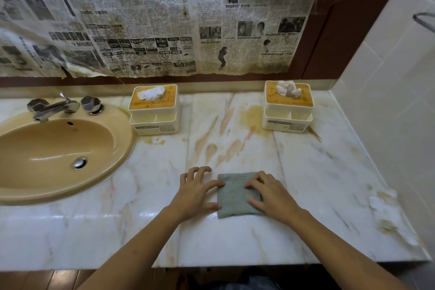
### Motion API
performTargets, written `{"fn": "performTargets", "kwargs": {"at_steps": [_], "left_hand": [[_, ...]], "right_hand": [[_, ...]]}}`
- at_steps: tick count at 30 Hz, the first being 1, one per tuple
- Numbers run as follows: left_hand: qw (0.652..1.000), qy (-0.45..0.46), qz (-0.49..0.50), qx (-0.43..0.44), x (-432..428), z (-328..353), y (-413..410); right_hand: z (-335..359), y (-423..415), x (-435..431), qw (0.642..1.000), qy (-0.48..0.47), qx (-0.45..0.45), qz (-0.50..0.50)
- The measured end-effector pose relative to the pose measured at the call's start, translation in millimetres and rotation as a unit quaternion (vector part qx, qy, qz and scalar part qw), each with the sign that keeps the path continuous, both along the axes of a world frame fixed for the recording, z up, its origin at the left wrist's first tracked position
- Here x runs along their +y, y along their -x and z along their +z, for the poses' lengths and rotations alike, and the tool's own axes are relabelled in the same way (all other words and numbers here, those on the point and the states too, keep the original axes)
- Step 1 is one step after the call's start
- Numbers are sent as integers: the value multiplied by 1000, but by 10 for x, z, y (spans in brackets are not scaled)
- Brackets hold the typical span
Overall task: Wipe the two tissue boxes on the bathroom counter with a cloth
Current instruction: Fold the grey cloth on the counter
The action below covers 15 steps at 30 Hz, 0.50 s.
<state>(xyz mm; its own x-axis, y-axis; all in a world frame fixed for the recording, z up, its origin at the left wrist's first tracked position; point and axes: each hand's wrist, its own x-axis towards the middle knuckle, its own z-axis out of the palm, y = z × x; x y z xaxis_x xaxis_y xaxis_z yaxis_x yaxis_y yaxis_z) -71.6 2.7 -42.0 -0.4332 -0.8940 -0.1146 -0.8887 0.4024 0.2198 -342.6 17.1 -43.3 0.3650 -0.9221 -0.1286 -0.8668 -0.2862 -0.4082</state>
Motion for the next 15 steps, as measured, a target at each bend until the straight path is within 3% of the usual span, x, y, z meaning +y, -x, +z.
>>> {"fn": "performTargets", "kwargs": {"at_steps": [11, 15], "left_hand": [[997, -36, -67, 4, -73, 61, -8], [994, -80, -19, 75, -268, 224, -170]], "right_hand": [[312, -51, -228, 988, -148, 35, 29], [457, -194, -490, 986, -160, -38, -22]]}}
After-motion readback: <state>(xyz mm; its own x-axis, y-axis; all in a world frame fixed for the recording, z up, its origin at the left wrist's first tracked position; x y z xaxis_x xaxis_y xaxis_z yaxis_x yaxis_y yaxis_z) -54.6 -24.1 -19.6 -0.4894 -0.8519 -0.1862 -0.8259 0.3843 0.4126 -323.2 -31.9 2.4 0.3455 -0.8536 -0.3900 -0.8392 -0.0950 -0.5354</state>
